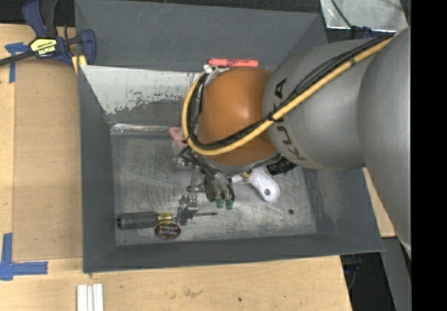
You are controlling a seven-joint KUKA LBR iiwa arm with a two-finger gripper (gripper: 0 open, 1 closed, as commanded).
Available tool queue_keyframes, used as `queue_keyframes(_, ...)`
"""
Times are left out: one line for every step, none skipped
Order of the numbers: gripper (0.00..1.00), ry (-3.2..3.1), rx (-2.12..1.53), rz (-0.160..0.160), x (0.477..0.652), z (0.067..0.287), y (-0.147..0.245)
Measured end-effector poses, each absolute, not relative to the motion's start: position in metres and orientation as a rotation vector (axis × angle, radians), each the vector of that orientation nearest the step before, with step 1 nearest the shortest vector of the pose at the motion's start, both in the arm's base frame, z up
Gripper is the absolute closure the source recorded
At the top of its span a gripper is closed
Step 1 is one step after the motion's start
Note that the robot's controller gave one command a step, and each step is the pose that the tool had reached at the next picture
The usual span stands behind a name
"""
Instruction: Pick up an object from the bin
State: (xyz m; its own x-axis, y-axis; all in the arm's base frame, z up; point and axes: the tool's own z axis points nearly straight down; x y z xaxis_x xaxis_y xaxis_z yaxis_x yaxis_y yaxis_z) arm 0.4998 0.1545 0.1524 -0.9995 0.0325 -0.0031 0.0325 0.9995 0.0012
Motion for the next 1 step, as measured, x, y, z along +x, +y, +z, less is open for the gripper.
queue_keyframes(0.00,3.137,0.049,0.003,0.4978,0.1553,0.1686)
